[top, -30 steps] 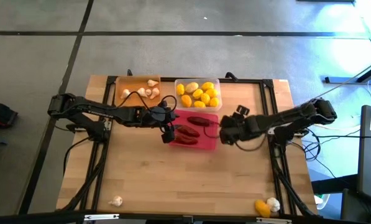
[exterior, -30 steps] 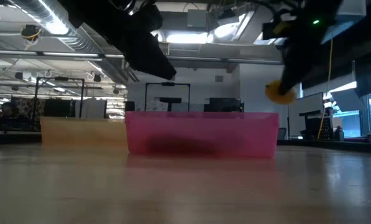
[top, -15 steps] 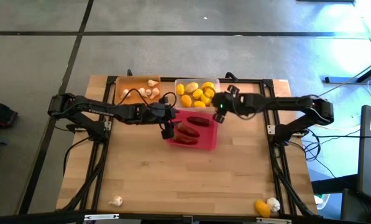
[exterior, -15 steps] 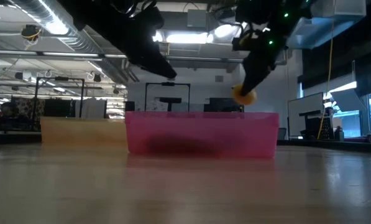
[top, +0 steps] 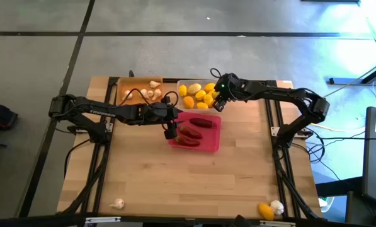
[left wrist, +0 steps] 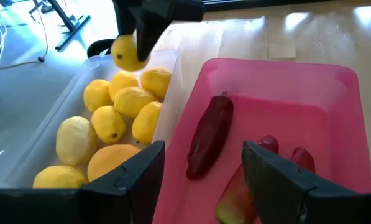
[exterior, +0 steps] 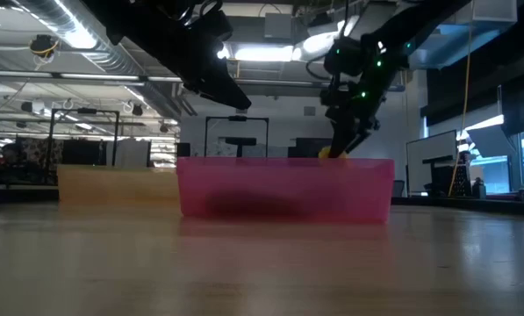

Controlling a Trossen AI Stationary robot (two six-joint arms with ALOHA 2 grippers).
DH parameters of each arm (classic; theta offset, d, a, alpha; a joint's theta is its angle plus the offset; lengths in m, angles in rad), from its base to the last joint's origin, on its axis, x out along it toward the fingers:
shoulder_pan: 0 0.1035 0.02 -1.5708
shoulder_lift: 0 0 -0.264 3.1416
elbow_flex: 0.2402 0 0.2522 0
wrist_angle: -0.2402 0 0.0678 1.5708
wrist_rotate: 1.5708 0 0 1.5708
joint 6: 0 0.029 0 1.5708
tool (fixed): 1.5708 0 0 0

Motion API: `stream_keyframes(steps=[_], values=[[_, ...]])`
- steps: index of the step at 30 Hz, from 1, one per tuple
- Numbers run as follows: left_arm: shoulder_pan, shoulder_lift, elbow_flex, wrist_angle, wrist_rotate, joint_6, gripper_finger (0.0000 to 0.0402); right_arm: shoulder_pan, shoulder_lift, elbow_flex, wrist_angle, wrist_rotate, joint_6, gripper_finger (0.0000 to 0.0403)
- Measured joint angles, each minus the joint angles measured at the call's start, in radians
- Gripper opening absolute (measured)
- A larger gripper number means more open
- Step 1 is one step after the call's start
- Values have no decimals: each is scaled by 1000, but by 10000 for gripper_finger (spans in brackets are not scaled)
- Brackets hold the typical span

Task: Sort produce into baskets
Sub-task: Put the yellow lemon in the transparent bin

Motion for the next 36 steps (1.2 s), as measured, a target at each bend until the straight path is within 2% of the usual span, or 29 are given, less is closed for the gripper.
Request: stream_keyframes(steps=[5,15,22,24,27,36], values=[[0,0,0,0,0,-1,210,-26,56,2,36,-138,-27,177],[0,0,0,-1,0,-2,210,-25,94,2,78,-210,-48,177],[0,0,0,-1,0,1,210,-23,98,-2,62,-394,-75,178],[0,0,0,-1,0,3,210,-23,98,-3,59,-414,-75,182],[0,0,0,-1,0,3,210,-23,98,-3,58,-409,-76,200],[0,0,0,-1,0,4,210,-24,97,-3,59,-385,-81,297]])
